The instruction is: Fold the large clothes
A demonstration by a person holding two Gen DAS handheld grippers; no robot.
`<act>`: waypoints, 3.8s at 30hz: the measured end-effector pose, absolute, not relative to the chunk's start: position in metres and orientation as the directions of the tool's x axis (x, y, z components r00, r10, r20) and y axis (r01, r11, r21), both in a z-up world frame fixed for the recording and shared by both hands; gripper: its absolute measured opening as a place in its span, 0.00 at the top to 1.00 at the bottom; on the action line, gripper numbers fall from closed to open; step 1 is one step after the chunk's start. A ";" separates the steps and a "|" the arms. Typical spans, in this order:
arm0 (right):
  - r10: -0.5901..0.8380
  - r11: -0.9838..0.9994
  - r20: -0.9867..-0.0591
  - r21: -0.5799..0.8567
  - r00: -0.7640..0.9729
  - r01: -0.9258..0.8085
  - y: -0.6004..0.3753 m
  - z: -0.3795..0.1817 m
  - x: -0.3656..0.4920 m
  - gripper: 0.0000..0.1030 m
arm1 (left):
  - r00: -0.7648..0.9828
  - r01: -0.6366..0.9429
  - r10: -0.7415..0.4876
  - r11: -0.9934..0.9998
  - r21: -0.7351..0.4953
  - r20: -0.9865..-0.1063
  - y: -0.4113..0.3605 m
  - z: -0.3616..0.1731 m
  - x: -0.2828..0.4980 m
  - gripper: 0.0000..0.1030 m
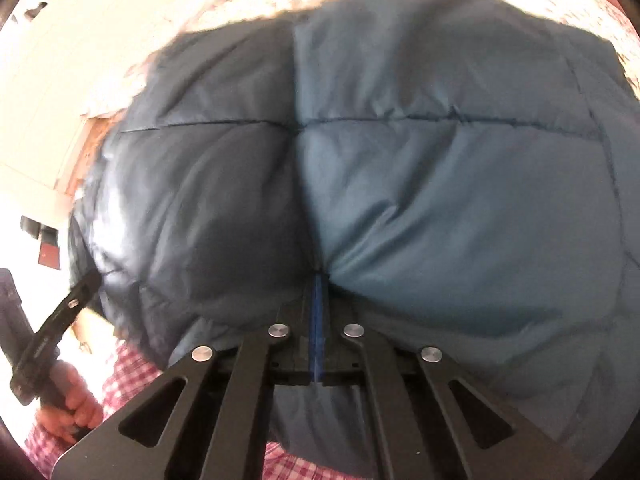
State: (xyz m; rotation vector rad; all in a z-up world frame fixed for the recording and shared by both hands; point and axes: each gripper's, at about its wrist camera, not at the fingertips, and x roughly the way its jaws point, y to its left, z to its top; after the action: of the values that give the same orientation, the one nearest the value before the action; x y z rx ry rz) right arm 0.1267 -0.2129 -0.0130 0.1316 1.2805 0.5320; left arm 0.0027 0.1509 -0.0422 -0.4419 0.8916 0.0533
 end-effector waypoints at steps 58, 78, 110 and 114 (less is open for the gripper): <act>0.319 0.943 -0.896 0.266 0.308 -0.201 -0.189 -0.028 0.263 1.00 | 0.688 -0.293 -0.242 0.770 -0.567 -0.684 0.173 -0.057 0.025 0.74; 0.331 0.942 -0.877 0.285 0.348 -0.178 -0.197 0.013 0.267 1.00 | 0.778 -0.090 -0.122 0.949 -0.302 -0.616 0.134 0.006 0.004 0.83; 0.474 0.839 -0.686 0.543 0.551 -0.046 -0.425 0.046 0.070 0.99 | 0.833 0.258 -0.212 0.966 0.021 -0.511 -0.023 0.100 -0.017 0.83; 0.503 0.810 -0.716 0.586 0.484 0.024 -0.444 0.007 0.094 0.99 | 0.822 0.314 -0.241 0.948 0.059 -0.516 -0.048 0.103 -0.017 0.83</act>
State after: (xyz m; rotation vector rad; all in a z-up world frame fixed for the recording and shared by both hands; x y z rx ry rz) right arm 0.0936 -0.4438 0.0072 0.5778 1.0366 0.3122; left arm -0.0172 -0.0476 0.1028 0.1435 0.5286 -0.2962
